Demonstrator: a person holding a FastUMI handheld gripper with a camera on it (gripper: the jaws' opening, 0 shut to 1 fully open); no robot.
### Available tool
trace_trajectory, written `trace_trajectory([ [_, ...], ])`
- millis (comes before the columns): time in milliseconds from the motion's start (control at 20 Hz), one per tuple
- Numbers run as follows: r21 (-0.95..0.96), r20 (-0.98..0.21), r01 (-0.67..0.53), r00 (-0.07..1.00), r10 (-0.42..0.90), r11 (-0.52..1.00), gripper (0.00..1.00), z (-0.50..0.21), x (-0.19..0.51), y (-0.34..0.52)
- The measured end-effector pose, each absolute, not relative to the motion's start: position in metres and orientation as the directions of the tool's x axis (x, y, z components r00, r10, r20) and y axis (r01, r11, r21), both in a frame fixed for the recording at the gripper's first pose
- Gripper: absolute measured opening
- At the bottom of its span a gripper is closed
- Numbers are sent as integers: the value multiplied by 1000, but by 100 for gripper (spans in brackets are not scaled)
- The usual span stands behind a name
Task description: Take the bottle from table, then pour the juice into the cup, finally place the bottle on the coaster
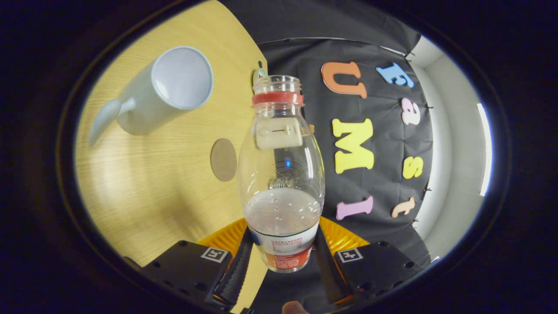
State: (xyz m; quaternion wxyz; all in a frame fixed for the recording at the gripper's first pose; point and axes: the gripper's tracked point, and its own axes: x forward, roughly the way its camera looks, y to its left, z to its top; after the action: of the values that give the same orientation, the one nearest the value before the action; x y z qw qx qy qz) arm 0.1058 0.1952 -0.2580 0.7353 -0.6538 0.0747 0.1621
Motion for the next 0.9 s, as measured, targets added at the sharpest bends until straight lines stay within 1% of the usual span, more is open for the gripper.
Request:
trace_trajectory([
  [250, -959, -279, -284, 949, 149, 16, 76, -245, 105, 196],
  [600, -969, -246, -242, 956, 162, -47, 76, -234, 101, 203],
  [900, -969, -243, -233, 958, 154, -80, 76, -230, 101, 203],
])
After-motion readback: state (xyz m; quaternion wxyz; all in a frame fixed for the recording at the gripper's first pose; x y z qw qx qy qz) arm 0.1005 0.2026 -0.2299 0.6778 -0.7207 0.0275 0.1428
